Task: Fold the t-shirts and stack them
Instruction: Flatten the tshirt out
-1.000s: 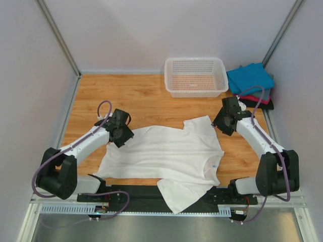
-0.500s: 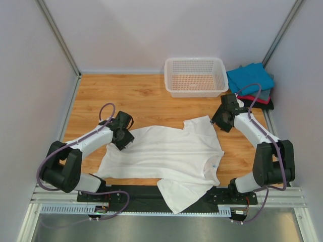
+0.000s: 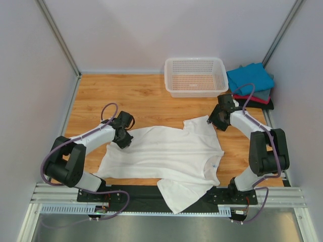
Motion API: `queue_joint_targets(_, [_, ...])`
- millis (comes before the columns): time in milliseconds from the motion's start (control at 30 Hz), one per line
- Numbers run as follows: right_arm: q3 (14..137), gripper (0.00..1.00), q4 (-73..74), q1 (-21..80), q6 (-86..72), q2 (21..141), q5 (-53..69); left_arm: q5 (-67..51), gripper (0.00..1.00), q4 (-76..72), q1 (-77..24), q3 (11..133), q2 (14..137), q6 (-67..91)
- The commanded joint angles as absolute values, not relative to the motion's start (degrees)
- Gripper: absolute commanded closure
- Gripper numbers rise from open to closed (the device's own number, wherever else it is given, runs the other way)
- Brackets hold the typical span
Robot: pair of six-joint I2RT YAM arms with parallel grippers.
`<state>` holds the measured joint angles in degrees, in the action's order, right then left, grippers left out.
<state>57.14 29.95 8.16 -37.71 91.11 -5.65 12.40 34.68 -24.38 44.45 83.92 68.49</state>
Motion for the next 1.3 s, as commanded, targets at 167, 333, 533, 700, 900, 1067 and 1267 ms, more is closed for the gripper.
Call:
queue_joint_targets(167, [59.6, 0.46, 21.2, 8.0, -30.7, 95.7, -3.5, 16.3, 1.00, 35.6, -24.1, 48.2, 80.8, 64.0])
queue_joint_targets(333, [62.3, 0.46, 20.0, 8.0, -27.9, 97.8, -7.1, 15.6, 1.00, 35.6, -24.1, 48.2, 81.7, 63.5])
queue_joint_targets(533, [64.9, 0.46, 18.6, 8.0, -26.5, 101.3, -5.7, 15.0, 1.00, 35.2, -24.0, 48.0, 82.1, 62.9])
queue_joint_targets(700, [66.6, 0.47, 17.4, 8.0, -25.9, 104.6, -3.7, 15.1, 1.00, 35.1, -23.8, 47.5, 82.1, 62.7])
queue_joint_targets(900, [69.4, 0.52, 18.5, 8.0, -25.2, 107.4, -3.5, 14.9, 1.00, 34.5, -23.4, 46.8, 82.2, 62.5])
queue_joint_targets(1067, [71.1, 0.59, 19.8, 8.1, -24.6, 109.3, -4.2, 14.7, 1.00, 34.2, -23.1, 46.5, 82.1, 62.5])
queue_joint_targets(1267, [70.2, 0.63, 19.9, 8.0, -24.9, 109.2, -3.3, 14.8, 1.00, 34.3, -22.9, 46.3, 82.0, 62.5])
